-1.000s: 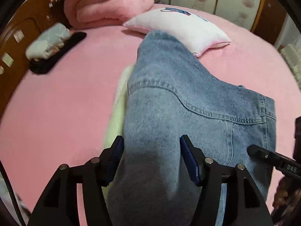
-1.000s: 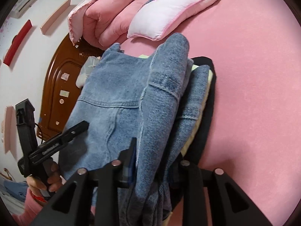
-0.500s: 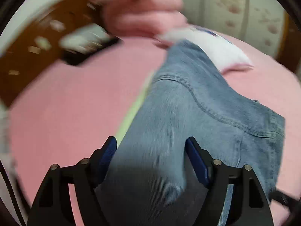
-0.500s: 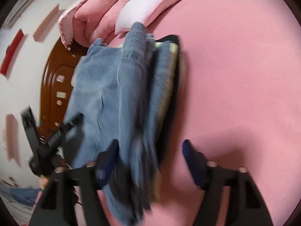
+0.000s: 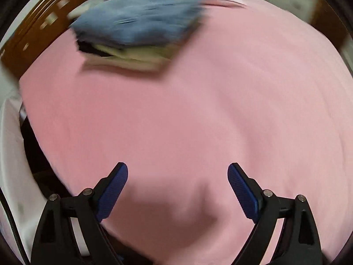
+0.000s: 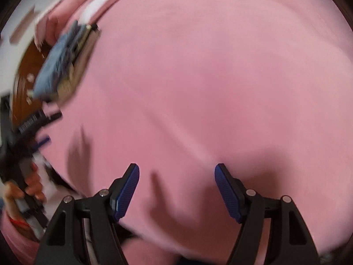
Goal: Fold large clothes
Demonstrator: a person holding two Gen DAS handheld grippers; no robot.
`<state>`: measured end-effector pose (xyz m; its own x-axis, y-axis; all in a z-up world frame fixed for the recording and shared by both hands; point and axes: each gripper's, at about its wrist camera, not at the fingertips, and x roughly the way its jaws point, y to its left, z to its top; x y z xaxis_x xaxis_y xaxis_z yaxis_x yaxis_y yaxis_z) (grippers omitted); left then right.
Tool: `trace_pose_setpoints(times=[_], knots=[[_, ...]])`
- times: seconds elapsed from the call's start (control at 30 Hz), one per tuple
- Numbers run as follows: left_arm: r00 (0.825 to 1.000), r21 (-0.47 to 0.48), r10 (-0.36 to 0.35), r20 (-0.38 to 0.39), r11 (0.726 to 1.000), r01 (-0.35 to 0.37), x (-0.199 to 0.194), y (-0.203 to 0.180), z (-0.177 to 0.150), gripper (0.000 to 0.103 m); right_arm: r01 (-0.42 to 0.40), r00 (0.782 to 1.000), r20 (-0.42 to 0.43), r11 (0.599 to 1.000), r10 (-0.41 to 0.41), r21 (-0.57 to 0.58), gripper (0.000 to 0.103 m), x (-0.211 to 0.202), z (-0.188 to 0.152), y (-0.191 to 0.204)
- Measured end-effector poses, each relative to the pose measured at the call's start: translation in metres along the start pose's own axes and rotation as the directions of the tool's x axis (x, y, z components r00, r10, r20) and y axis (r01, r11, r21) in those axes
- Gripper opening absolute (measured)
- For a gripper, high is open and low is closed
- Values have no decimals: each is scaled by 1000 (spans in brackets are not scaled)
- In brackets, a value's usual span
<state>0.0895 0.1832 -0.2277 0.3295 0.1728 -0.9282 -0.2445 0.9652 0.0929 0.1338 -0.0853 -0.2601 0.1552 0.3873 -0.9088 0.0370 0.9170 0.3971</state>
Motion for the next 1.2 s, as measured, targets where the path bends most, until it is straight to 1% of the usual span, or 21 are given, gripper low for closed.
trace_pose_setpoints(times=[0.07,0.13,0.17,0.23,0.27,0.3,0.33,0.4,0.43,0.5,0.57,0.6,0.67,0.73,0.83,0.93,1.0,1.03,1.1,1.13,1.2], knots=[[999,95,-41,-26,995,43,-27,-37,-36,91,127,992,7,992,-126,-4,77,-39,-38,-33],[992,205,-115,-59,971,125,-56,-71,-68,91,208,978,16,978,-208,0,79,-71,-66,-60],[989,242,-122,-77,961,138,-66,-82,-79,91,250,968,15,968,-250,7,79,-88,-79,-75],[986,371,-77,-145,920,126,-89,-114,-111,91,325,946,16,945,-325,31,80,-124,-102,-102],[985,420,-64,-161,899,127,-100,-124,-125,91,345,938,21,938,-346,47,80,-140,-112,-111],[984,445,-65,-165,886,133,-107,-129,-132,91,346,937,30,936,-349,58,80,-154,-119,-118],[983,478,-76,-165,866,148,-124,-137,-144,91,339,938,45,938,-343,67,80,-171,-126,-125],[983,498,-77,-167,854,151,-142,-142,-157,91,337,936,81,938,-343,77,84,-202,-139,-134],[983,501,-66,-169,853,143,-153,-140,-163,91,347,931,90,934,-353,79,89,-212,-143,-137],[985,499,-30,-168,859,111,-173,-141,-170,91,377,920,85,923,-383,79,91,-228,-154,-140],[986,495,1,-168,865,83,-186,-139,-174,91,379,922,54,922,-384,76,91,-232,-159,-141],[985,495,4,-174,865,84,-193,-138,-168,91,366,929,34,927,-369,81,91,-235,-162,-142],[975,490,-30,-218,861,136,-207,-137,-162,91,329,942,27,939,-333,96,91,-240,-165,-137],[967,495,-53,-249,852,174,-217,-137,-156,91,290,955,42,952,-295,96,91,-243,-165,-121],[972,515,-44,-231,842,161,-227,-142,-150,91,287,954,71,956,-291,62,95,-251,-164,-93],[971,486,-59,-232,858,168,-231,-141,-143,91,304,941,132,950,-310,67,97,-265,-159,-65],[974,482,-79,-210,859,173,-235,-139,-141,91,275,947,153,958,-284,81,97,-273,-151,-50],[978,491,-89,-188,854,172,-238,-138,-139,91,259,950,161,963,-268,74,97,-276,-146,-41],[985,504,-91,-146,850,153,-241,-130,-135,91,260,947,176,964,-267,64,97,-279,-139,-24],[987,489,-98,-124,860,147,-245,-123,-131,91,268,945,178,961,-275,65,97,-280,-135,-16],[987,443,-118,-105,884,153,-248,-111,-123,91,291,936,176,952,-304,93,97,-280,-129,-2]])
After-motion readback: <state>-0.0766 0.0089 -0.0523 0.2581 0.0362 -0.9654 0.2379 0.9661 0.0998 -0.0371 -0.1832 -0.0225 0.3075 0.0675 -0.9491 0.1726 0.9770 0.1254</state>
